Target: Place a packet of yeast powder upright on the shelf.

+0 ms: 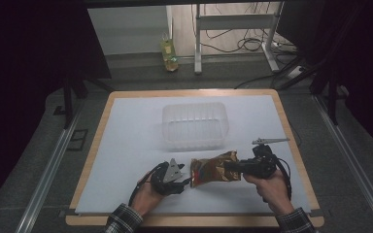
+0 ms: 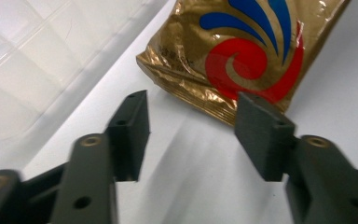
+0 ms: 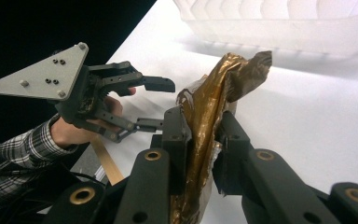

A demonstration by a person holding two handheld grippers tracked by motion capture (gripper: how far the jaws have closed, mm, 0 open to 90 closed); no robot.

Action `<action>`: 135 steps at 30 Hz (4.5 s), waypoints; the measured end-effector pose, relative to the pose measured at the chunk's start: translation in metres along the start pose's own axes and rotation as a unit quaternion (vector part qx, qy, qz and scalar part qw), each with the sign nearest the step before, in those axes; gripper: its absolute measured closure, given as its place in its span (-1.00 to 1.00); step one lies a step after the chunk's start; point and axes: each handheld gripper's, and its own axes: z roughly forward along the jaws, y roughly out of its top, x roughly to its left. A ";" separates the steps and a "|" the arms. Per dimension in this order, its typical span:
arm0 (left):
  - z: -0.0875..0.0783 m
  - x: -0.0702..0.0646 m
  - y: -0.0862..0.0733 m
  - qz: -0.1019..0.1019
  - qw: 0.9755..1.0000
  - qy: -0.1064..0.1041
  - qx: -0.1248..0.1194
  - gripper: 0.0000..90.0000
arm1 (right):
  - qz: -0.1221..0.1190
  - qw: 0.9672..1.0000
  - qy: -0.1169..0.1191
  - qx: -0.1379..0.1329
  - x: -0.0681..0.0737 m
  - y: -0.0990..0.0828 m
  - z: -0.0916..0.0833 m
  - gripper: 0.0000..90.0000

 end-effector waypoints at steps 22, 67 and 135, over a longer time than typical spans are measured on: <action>-0.023 -0.011 -0.003 -0.044 0.997 -0.056 -0.023 -0.87 | -0.019 0.999 -0.019 -0.022 0.009 0.027 -0.010 0.70; -0.033 -0.035 -0.010 -0.030 0.998 -0.055 -0.017 -1.00 | -0.004 0.998 -0.031 -0.056 0.011 0.108 0.004 0.70; -0.034 -0.031 -0.011 -0.044 0.997 -0.060 -0.027 -1.00 | 0.000 0.997 -0.079 -0.006 0.003 0.178 0.132 0.68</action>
